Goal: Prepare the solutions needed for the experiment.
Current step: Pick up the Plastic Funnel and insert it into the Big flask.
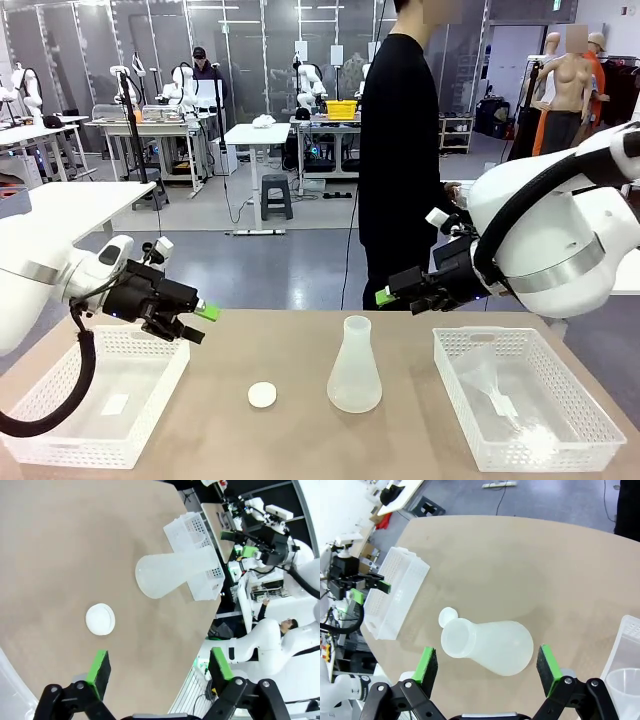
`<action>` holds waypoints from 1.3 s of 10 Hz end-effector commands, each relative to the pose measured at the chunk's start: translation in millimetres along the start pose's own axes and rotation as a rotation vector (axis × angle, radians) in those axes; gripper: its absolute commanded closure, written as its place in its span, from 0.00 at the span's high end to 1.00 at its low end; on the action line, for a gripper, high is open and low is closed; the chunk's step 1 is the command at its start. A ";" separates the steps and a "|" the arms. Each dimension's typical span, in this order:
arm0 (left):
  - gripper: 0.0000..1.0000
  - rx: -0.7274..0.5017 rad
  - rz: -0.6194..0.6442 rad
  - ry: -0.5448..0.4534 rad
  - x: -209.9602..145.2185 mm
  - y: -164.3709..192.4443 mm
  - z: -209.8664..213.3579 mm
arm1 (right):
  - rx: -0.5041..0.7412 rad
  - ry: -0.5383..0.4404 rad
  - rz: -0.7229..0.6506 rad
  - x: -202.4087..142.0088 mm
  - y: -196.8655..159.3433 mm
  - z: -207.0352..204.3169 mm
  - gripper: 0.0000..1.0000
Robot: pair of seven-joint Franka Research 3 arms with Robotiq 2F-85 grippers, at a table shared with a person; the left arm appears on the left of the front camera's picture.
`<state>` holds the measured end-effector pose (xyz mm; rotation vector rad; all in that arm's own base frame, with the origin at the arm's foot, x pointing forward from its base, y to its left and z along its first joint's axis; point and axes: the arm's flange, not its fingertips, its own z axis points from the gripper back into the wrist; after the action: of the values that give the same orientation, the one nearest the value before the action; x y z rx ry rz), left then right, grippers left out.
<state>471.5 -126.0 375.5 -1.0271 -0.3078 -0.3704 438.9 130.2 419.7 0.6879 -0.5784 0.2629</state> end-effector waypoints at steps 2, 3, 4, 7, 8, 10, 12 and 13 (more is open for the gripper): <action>1.00 0.000 0.000 0.000 0.0 0.0 0.0 | 0.152 -0.009 -0.105 6.2 -13.1 -10.0 1.00; 1.00 -0.148 0.061 -0.068 8.5 14.7 7.2 | 0.355 -0.029 -0.251 6.7 -24.4 -12.9 1.00; 1.00 -0.172 0.036 -0.111 10.4 29.4 14.5 | 0.437 -0.070 -0.305 7.1 -33.7 -10.2 1.00; 1.00 -0.357 0.065 -0.195 5.4 50.1 30.1 | 0.558 -0.051 -0.389 2.7 -48.2 -4.0 1.00; 1.00 -0.408 0.179 -0.219 3.5 47.4 36.4 | 0.602 -0.037 -0.408 0.5 -51.7 -5.1 1.00; 1.00 -0.451 0.318 -0.197 -2.8 42.8 48.0 | 0.656 -0.040 -0.410 -5.0 -62.6 -5.7 1.00; 1.00 -0.451 0.411 -0.115 -6.2 42.9 51.6 | 0.696 -0.056 -0.424 -7.9 -69.7 -0.6 1.00; 1.00 -0.441 0.428 -0.075 -7.4 44.3 50.3 | 0.692 -0.078 -0.418 -8.5 -70.4 2.8 1.00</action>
<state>484.7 -63.9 356.0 -1.5203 -0.1187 0.0008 461.4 73.6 377.9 1.4574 -0.3478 0.0148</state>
